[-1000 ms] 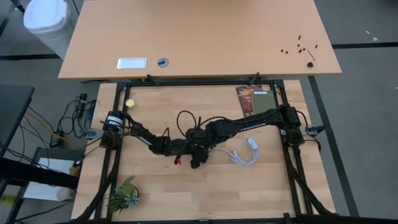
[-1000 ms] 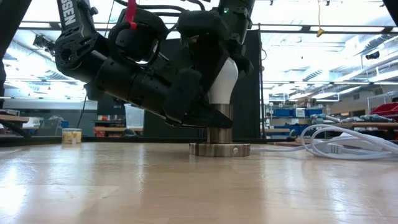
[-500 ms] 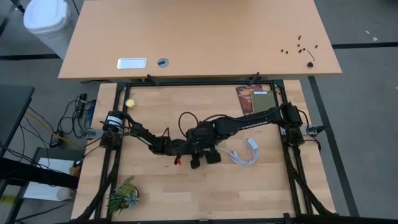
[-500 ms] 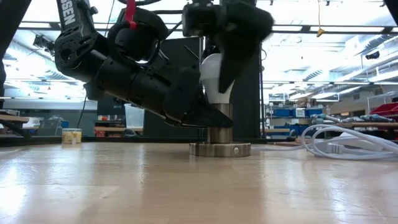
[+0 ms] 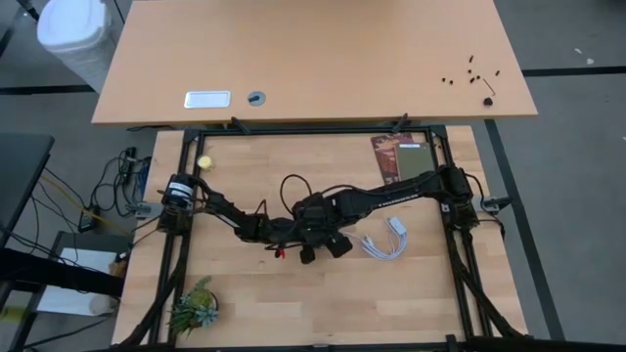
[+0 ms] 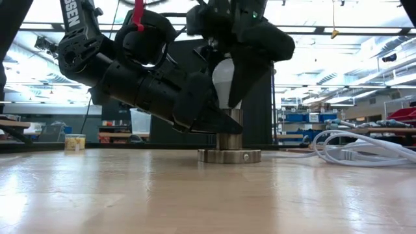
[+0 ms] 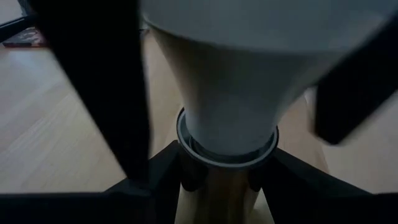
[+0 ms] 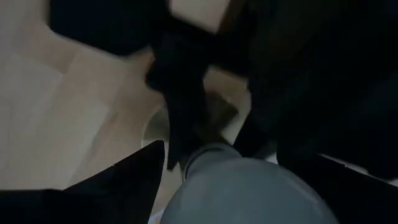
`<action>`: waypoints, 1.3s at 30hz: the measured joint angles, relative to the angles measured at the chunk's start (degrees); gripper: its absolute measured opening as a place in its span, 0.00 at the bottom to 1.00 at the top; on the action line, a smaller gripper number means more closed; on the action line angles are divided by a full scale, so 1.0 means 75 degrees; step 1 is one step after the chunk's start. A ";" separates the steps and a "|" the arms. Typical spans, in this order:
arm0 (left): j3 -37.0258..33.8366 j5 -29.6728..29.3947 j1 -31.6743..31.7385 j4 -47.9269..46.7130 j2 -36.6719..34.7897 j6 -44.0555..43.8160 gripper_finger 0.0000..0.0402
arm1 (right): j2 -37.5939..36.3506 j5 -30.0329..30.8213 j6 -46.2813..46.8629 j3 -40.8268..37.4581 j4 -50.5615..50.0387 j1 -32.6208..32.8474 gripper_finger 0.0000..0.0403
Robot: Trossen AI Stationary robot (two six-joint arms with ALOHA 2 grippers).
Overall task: Screw lightbulb
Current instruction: Insert the lightbulb into the lamp
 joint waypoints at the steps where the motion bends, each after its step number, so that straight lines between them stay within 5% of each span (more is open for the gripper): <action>1: 0.0000 -0.0002 0.0000 0.0007 0.0001 -0.0004 0.48 | 0.0016 0.0048 0.0196 0.0002 0.0003 -0.0003 0.78; 16: 0.0006 0.0060 -0.0006 0.0004 0.0004 0.0013 0.48 | 0.0076 0.0235 0.3367 0.0021 -0.0206 -0.0032 0.61; 26: 0.0006 0.0074 -0.0009 0.0012 0.0004 0.0002 0.48 | 0.0071 0.0191 0.7990 0.0015 -0.0381 -0.0145 0.65; 31: 0.0006 0.0058 -0.0013 0.0036 0.0004 -0.0033 0.48 | -0.0059 -0.0336 0.7895 0.0000 -0.0337 -0.0301 0.65; 39: -0.0003 -0.0002 -0.0015 0.0001 0.0004 0.0034 0.48 | -0.0338 -0.0490 0.6493 0.0665 -0.0722 -0.0388 0.81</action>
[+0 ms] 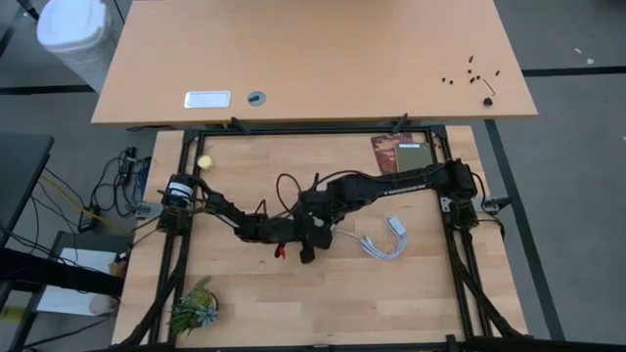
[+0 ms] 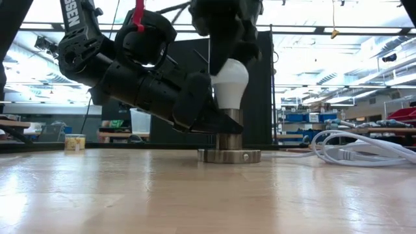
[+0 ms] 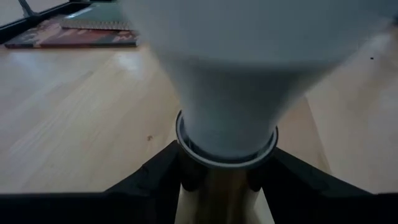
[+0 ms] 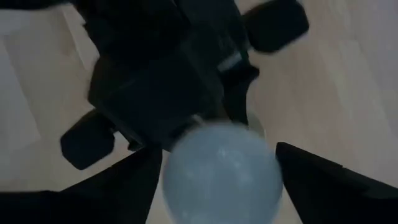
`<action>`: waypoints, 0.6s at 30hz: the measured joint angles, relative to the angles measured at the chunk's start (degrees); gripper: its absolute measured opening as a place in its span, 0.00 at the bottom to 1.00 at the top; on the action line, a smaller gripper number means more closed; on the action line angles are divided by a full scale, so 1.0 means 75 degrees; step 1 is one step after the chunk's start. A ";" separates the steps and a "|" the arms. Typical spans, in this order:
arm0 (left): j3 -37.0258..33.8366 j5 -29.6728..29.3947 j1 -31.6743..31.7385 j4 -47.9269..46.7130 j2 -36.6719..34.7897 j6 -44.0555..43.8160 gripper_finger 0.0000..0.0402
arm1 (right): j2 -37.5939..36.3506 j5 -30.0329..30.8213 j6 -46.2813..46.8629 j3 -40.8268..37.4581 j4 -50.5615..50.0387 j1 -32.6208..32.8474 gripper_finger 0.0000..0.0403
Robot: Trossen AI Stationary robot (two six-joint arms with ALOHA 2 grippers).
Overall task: Screw lightbulb
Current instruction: Insert the lightbulb into the lamp
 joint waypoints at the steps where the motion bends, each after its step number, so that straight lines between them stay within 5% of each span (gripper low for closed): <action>1: -0.0003 0.0002 0.0000 -0.0009 0.0000 0.0000 0.48 | 0.0001 0.0014 -0.0138 0.0039 -0.0023 0.0000 0.83; 14: 0.0000 0.0044 0.0000 -0.0028 0.0000 -0.0006 0.48 | 0.0009 0.0018 -0.0877 0.1367 -0.1686 -0.0268 0.86; 18: 0.0003 0.0055 0.0000 -0.0044 0.0000 -0.0003 0.48 | 0.0009 0.0668 -0.1060 0.1407 -0.2663 -0.0025 0.85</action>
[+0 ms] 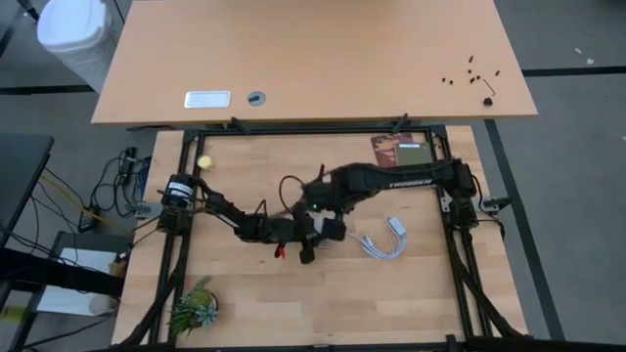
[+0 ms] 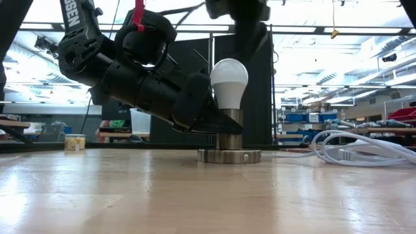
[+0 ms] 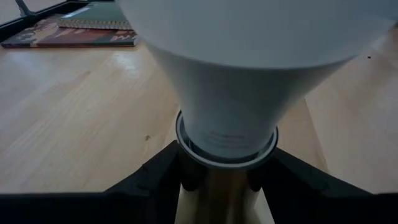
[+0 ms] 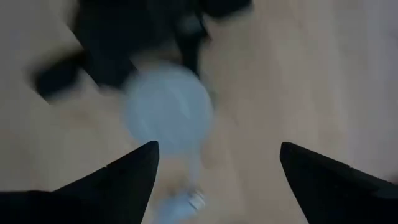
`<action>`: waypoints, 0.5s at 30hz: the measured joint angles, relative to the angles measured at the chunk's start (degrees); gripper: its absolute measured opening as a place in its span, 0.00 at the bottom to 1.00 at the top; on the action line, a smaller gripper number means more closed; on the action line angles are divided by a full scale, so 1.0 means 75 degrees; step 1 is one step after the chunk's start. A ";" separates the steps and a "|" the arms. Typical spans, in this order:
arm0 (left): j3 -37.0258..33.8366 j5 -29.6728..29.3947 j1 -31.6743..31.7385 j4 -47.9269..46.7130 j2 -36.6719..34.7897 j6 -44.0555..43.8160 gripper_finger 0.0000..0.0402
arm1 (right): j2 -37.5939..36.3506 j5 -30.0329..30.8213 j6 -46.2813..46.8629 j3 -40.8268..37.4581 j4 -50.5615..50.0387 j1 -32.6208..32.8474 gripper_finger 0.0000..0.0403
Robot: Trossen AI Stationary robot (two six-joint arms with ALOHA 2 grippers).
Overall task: Screw lightbulb
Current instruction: Insert the lightbulb into the lamp
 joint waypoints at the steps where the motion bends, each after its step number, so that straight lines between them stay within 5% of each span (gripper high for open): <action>1: 0.0000 0.0003 0.0000 -0.0003 0.0000 0.0000 0.48 | 0.0000 0.0262 -0.0001 -0.0061 -0.0251 0.0076 0.85; 9: 0.0000 0.0090 0.0003 -0.0009 -0.0003 0.0009 0.48 | -0.0700 0.1014 0.0197 -0.1373 0.0578 0.0656 0.83; 15: 0.0000 0.0096 0.0003 -0.0006 -0.0003 0.0000 0.48 | -0.2329 0.1546 0.0895 -0.3861 0.2991 0.0853 0.76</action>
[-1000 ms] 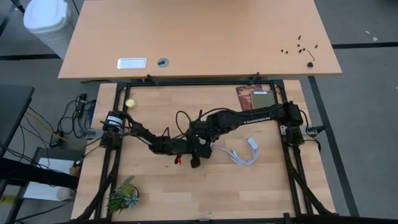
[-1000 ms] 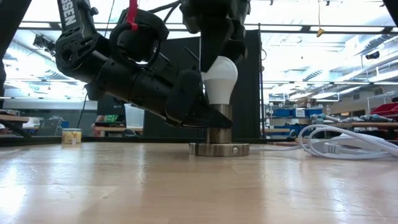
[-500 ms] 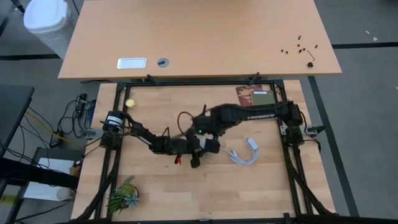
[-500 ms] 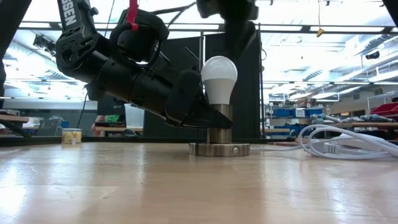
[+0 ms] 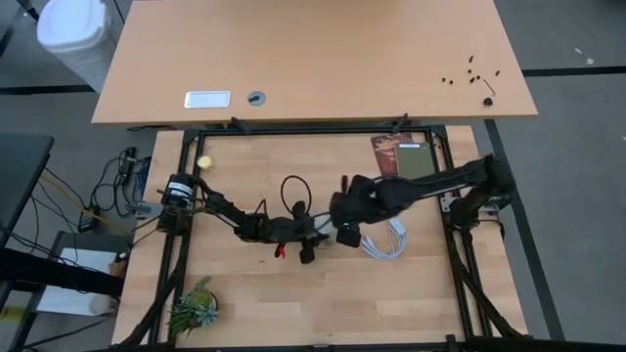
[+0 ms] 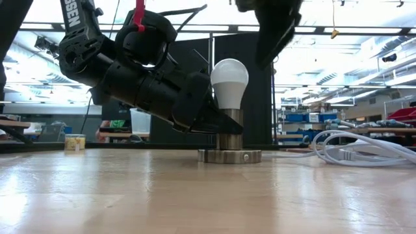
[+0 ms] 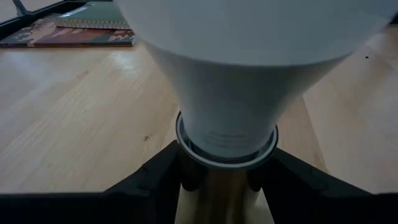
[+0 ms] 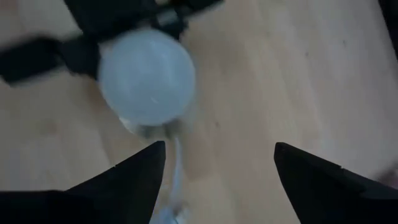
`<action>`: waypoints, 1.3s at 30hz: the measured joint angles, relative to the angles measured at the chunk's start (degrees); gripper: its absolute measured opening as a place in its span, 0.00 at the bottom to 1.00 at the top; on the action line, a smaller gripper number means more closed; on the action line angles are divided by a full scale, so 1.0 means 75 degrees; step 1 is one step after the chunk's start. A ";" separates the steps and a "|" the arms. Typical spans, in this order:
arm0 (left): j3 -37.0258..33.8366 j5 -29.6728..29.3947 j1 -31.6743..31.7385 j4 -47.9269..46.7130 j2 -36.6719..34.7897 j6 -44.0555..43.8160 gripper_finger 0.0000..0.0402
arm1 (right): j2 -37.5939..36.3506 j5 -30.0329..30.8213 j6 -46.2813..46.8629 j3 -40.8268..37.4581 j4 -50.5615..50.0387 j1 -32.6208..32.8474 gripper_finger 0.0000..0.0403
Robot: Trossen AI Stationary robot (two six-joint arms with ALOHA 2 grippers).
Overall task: Screw lightbulb
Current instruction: Insert the lightbulb into the lamp
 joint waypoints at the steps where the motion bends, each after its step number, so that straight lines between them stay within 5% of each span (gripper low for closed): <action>1: 0.0000 0.0002 0.0000 0.0015 0.0000 -0.0001 0.48 | -0.0299 0.0006 0.0116 -0.0543 0.0651 0.0036 0.76; 8: 0.0000 0.0023 0.0000 0.0031 0.0000 -0.0003 0.48 | -0.1311 -0.0006 0.0297 -0.4019 0.5498 0.0209 0.74; 13: 0.0000 0.0028 0.0000 0.0049 0.0000 -0.0003 0.48 | -0.1100 -0.0073 -0.0238 -0.4928 0.7566 0.0218 0.74; 20: 0.0000 0.0029 -0.0002 0.0050 0.0000 -0.0003 0.48 | -0.0669 -0.0282 -0.0901 -0.4496 0.7818 0.0242 0.76; 33: 0.0000 -0.0233 0.0009 0.0009 0.0000 -0.0067 0.48 | -0.0702 -0.1889 -0.0164 -0.4323 0.7462 0.0834 0.77; 39: 0.0000 -0.0172 0.0003 0.0033 0.0000 -0.0061 0.48 | -0.0751 -0.0252 0.0290 -0.4332 0.6402 0.0744 0.77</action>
